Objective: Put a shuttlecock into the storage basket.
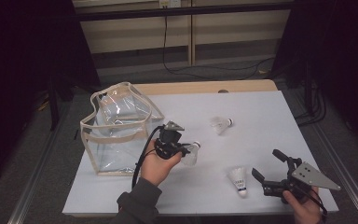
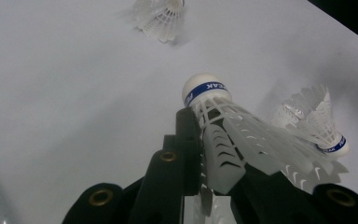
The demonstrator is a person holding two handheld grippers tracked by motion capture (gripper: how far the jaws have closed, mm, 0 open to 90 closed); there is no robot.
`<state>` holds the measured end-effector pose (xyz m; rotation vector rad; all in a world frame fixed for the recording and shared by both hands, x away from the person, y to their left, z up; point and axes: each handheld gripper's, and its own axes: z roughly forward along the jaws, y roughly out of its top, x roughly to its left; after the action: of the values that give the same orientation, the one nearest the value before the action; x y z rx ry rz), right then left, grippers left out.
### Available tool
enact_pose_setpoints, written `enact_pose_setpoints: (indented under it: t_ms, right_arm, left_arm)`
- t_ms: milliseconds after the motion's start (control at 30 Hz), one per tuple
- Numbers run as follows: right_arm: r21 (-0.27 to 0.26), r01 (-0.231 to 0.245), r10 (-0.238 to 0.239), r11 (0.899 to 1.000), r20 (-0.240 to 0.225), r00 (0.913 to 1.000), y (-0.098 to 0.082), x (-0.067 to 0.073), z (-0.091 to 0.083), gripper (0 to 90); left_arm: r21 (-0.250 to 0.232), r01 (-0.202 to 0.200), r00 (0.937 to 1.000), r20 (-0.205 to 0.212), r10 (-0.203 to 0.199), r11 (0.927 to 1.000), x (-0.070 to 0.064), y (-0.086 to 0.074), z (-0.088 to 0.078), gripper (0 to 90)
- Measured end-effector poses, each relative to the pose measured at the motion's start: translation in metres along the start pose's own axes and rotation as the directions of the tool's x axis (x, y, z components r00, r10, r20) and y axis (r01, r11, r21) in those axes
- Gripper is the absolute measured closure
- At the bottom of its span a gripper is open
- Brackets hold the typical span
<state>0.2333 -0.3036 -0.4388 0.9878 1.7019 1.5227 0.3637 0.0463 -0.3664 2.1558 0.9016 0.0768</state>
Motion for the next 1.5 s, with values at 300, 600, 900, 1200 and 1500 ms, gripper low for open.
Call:
enact_pose_setpoints:
  t_ms: [300,600,900,1200,1500]
  right_arm:
    - [0.001,-0.001,0.001,1.000,-0.002,1.0000,0.000,0.000,0.000,1.8]
    - [0.004,0.006,-0.006,1.000,-0.011,0.9999,0.000,0.001,0.001,1.8]
    - [0.003,0.004,-0.004,1.000,-0.014,0.9999,0.000,0.001,0.000,1.9]
    - [0.001,-0.002,0.002,1.000,-0.014,0.9999,0.000,0.001,0.001,1.9]
    - [0.001,-0.001,0.001,1.000,-0.012,0.9999,0.000,0.001,0.000,1.9]
  left_arm:
    - [0.003,0.007,0.9997,0.021,-0.007,1.0000,0.001,0.013,-0.006,85.5]
    - [0.009,0.003,0.9999,0.013,-0.003,1.0000,0.003,0.021,-0.008,85.4]
    - [0.021,-0.014,0.9999,0.002,0.014,0.9997,0.001,0.030,-0.012,85.4]
    - [0.033,-0.020,0.9997,-0.010,0.020,0.9993,0.002,0.038,-0.015,85.5]
    - [0.028,-0.021,0.9997,-0.016,0.021,0.9994,0.003,0.044,-0.017,85.4]
